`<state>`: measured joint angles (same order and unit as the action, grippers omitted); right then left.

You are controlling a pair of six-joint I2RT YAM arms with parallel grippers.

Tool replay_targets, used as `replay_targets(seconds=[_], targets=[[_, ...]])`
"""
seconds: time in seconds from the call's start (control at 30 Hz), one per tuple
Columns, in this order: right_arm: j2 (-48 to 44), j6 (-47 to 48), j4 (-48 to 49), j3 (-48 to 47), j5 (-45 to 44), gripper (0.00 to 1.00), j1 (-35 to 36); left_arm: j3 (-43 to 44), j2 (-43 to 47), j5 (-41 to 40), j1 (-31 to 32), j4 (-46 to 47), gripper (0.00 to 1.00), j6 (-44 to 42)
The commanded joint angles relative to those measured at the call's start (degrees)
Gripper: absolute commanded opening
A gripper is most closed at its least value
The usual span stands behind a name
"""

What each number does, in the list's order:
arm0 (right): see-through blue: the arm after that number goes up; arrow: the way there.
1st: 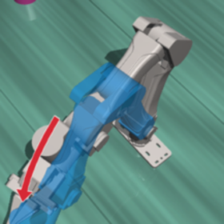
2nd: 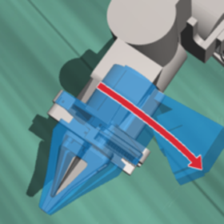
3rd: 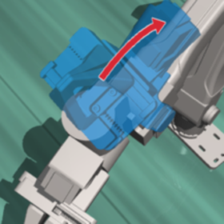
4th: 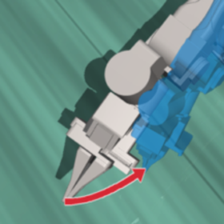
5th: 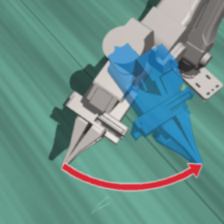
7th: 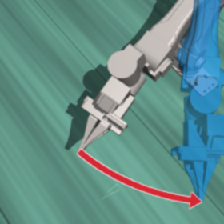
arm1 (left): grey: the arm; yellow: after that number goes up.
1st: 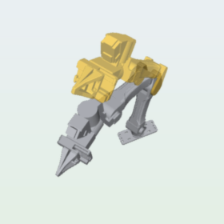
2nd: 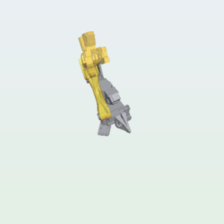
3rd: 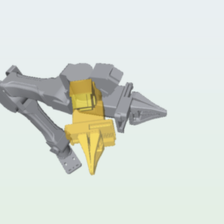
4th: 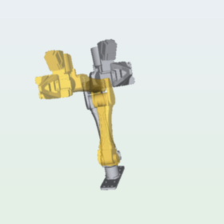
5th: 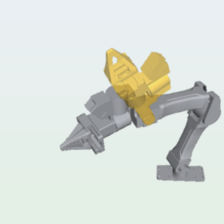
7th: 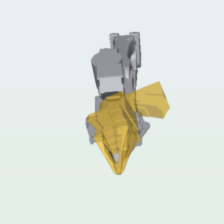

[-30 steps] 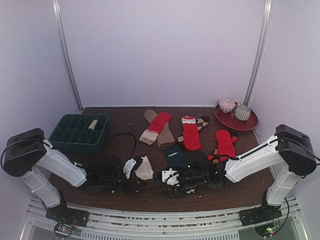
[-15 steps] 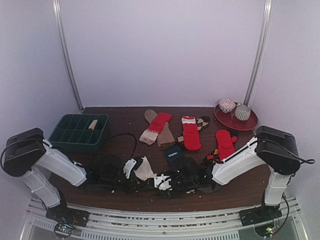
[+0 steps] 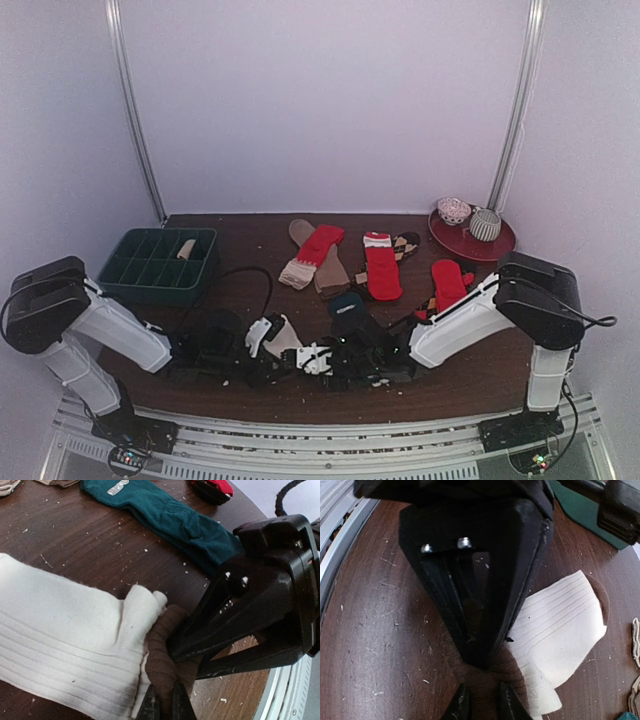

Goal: Roll the socks
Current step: Roll a pair of socks at the center of the board.

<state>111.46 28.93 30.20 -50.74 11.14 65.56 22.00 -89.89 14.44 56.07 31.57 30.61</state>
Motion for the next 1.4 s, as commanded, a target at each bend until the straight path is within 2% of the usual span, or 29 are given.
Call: replay_targets(seconds=[0.0,0.03,0.13,0.23,0.27,0.3,0.37,0.53,0.63,0.77,0.93,1.03,1.13,1.37], targets=[[2.8,-5.2,-10.6,-2.8,-0.7,0.16,-0.8,-2.3,0.0,2.7,0.4,-9.0,0.0,-3.5],[2.9,-6.8,-13.2,-4.1,0.4,0.15,-0.9,-2.2,0.7,1.8,0.4,-9.6,0.02,-4.3],[3.0,-12.4,-20.8,-7.3,2.9,0.12,-1.8,-2.2,5.1,-2.8,0.4,-13.3,0.31,-6.8],[3.4,-17.5,-29.7,-10.7,5.6,0.12,-2.3,-2.0,12.9,-10.4,0.4,-18.9,0.56,-8.4],[4.0,-19.4,-34.4,-12.4,6.5,0.12,-2.8,-2.0,15.8,-12.5,0.4,-20.4,0.74,-8.9],[4.6,-21.3,-37.7,-13.9,7.8,0.12,-3.3,-2.2,19.2,-14.0,0.5,-21.5,0.85,-9.4],[5.5,-24.0,-42.4,-16.0,10.3,0.12,-4.2,-3.1,25.6,-15.8,0.6,-22.2,0.97,-10.5],[7.0,-29.3,-48.5,-19.6,19.1,0.13,-6.6,-8.4,38.7,-14.8,1.5,-16.3,0.98,-12.6],[9.0,-30.9,-52.2,-22.6,20.7,0.12,-7.8,-12.1,40.5,-14.8,4.8,-7.1,0.97,-15.2],[11.6,-29.6,-56.7,-26.2,21.0,0.12,-7.9,-12.9,32.3,-18.7,10.3,4.3,0.95,-20.4],[12.5,-27.5,-60.1,-27.3,21.2,0.12,-7.9,-10.4,15.3,-19.4,10.9,14.5,0.93,-25.6],[12.3,-27.0,-60.4,-26.8,21.3,0.12,-7.9,-8.9,11.2,-19.4,10.9,18.8,0.92,-27.6],[12.0,-26.8,-60.6,-25.9,22.0,0.12,-7.9,-7.6,8.6,-19.9,10.9,19.0,0.89,-29.3],[11.3,-26.8,-60.0,-24.4,22.5,0.12,-7.9,-7.1,2.9,-20.0,10.8,23.2,0.62,-30.3]])
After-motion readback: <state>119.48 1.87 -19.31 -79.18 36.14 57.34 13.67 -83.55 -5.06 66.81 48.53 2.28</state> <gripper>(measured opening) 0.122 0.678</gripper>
